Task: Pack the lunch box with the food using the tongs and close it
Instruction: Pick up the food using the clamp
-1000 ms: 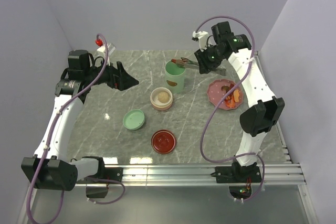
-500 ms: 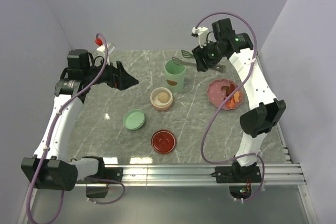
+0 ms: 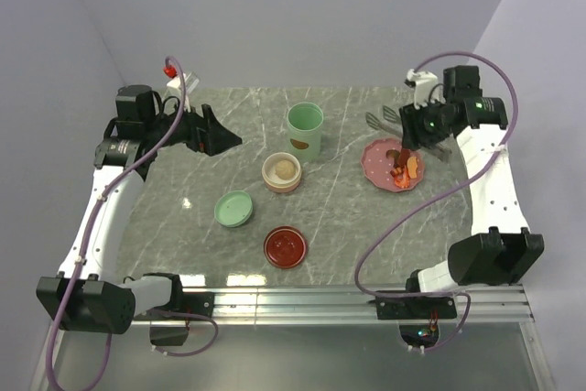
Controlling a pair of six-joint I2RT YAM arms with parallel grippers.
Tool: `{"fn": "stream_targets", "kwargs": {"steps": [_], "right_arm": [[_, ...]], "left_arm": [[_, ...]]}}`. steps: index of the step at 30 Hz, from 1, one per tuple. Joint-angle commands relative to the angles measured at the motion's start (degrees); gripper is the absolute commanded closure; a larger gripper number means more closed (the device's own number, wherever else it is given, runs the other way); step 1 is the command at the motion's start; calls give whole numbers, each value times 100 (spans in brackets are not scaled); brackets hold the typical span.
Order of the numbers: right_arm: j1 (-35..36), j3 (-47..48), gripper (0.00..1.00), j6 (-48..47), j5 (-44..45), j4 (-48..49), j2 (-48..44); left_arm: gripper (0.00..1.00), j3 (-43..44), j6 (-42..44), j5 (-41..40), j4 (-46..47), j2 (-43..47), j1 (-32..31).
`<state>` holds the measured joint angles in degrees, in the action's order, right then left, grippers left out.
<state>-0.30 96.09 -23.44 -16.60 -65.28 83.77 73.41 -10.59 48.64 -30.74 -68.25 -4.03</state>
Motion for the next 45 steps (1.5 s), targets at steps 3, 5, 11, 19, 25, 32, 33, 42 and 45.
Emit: {"fn": "stream_targets", "kwargs": {"steps": [3, 5, 11, 19, 25, 32, 33, 42, 45], "right_arm": [[-760, -1074, 44, 41, 209, 453, -519], [-840, -1451, 44, 111, 358, 577, -677], [-972, -1997, 44, 717, 973, 1008, -739], [-1060, -2104, 41, 1201, 1283, 1333, -423], [-1131, -1884, 41, 1439, 1071, 1263, -80], [-1131, -1787, 40, 1597, 825, 1201, 306], [-1131, -1761, 40, 1614, 790, 1201, 350], [-1131, -1559, 43, 1685, 649, 1237, 842], [-1131, -1462, 45, 1685, 570, 1201, 948]], "left_arm": [[1, 25, -145, -65, 218, 198, 25], [1, -2, -180, -118, 226, 233, 25], [0, -168, -224, -153, 402, 391, 25], [1, -247, -180, -171, 464, 382, 25], [1, -388, -84, -294, 473, 409, 25], [1, -432, -40, -347, 508, 383, 34], [1, -450, -31, -347, 508, 382, 34], [0, -511, 22, -408, 543, 374, 34], [1, -538, 31, -408, 552, 365, 34]]}}
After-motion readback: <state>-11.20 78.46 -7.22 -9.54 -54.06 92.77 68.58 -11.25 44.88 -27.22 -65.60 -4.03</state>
